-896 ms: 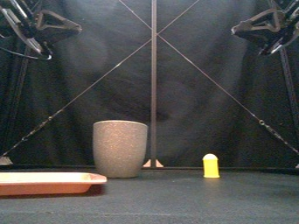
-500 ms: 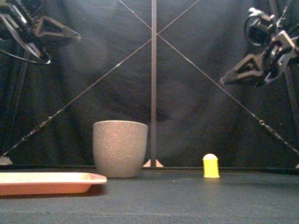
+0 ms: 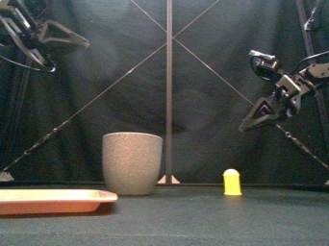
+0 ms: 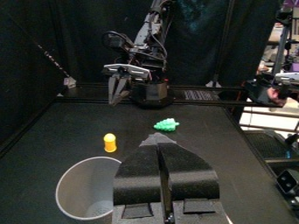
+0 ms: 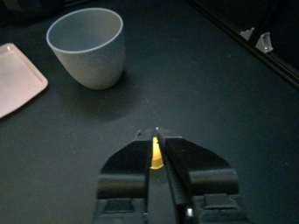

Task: Pick the yellow can then place it on the pink plate
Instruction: Pick the yellow can

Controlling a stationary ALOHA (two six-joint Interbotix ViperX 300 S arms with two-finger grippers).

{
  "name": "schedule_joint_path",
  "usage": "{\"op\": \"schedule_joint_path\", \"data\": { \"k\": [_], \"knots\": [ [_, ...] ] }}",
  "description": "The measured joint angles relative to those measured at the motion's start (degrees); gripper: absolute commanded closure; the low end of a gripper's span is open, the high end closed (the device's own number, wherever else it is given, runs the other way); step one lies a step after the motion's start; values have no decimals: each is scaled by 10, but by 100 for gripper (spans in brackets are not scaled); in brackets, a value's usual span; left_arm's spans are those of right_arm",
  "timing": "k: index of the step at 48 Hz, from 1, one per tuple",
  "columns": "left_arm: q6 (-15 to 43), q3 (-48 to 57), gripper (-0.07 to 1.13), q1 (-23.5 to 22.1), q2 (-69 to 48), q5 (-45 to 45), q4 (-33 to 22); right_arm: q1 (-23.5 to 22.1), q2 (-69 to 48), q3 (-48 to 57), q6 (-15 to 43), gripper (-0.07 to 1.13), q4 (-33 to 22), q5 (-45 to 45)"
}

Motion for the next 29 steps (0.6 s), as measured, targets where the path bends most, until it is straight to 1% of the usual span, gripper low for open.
{"op": "schedule_joint_path", "data": {
  "k": [3,6,12,19,29],
  "knots": [
    [0,0,109,1,0,-1,0,0,3,0,-1,7,8,-12],
    [0,0,109,0,0,0,0,-2,4,0,-2,0,19,-18],
    [0,0,109,1,0,0,0,-8,13,0,0,0,37,-21],
    [0,0,109,1,-1,0,-3,-7,39,0,-2,0,40,-14],
    [0,0,109,0,0,0,-3,-4,117,-18,3,0,51,-6]
  ]
}}
